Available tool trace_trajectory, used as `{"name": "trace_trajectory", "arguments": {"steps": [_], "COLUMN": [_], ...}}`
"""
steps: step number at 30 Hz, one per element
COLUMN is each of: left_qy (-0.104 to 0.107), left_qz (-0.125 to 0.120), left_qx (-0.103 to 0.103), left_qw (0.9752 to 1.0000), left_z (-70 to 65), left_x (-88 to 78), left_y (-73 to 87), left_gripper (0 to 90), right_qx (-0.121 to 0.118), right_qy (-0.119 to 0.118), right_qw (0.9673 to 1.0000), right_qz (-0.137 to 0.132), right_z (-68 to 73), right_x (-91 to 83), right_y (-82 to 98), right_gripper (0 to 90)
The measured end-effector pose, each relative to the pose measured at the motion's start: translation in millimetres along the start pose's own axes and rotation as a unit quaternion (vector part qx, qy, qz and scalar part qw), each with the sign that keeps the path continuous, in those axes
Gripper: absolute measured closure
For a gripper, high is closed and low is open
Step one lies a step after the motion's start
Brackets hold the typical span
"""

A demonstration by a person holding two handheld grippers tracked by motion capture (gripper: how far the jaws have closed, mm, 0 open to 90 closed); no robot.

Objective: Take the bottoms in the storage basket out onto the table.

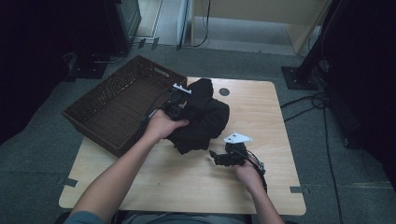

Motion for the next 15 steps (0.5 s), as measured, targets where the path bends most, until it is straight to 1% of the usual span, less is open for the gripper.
{"name": "trace_trajectory", "arguments": {"steps": [2,3,4,6,7,9,12,13,15], "left_qy": [0.003,0.009,0.019,0.027,0.027,0.022,0.02,0.017,0.019], "left_qz": [0.012,0.016,0.016,0.012,0.009,0.014,0.017,0.016,0.009], "left_qx": [-0.006,-0.01,-0.015,-0.014,-0.011,-0.006,-0.011,-0.01,-0.015], "left_qw": [0.9999,0.9998,0.9996,0.9995,0.9995,0.9996,0.9996,0.9997,0.9997], "left_z": [1.1,1.3,0.6,0.9,1.7,6.8,15.4,18.7,23.5], "left_x": [15.2,22.0,27.6,36.0,40.0,47.7,56.3,59.2,62.6], "left_y": [9.3,13.5,16.8,22.0,23.6,27.7,34.0,36.2,39.1], "left_gripper": [70.9,70.9,70.7,70.6,70.5,70.3,69.9,69.8,69.3], "right_qx": [0.005,0.006,0.009,0.009,0.004,-0.003,-0.002,-0.003,-0.005], "right_qy": [-0.001,-0.002,-0.003,-0.002,0.004,0.017,0.026,0.029,0.034], "right_qw": [1.0,1.0,0.9999,1.0,1.0,0.9998,0.9994,0.9993,0.999], "right_qz": [-0.004,-0.006,-0.006,-0.004,-0.001,0.008,0.022,0.026,0.029], "right_z": [-1.3,-1.8,-2.0,-2.8,-3.7,-5.3,-7.8,-9.0,-12.0], "right_x": [-3.5,-4.7,-6.0,-7.7,-8.1,-7.5,-7.2,-7.7,-9.2], "right_y": [-1.7,-2.4,-2.8,-2.9,-2.3,-0.3,1.9,2.4,2.1], "right_gripper": [12.9,12.9,12.9,12.9,12.9,12.9,12.9,12.9,12.8]}}
Point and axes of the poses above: each handheld gripper's, and its own axes: x roughly forward along the jaws, y roughly out of its underside, z roughly to its left, the point moved 7 cm from there along x, roughly forward along the jaws, and after that the axes turned 13 degrees about y, right-handed, at the moved point
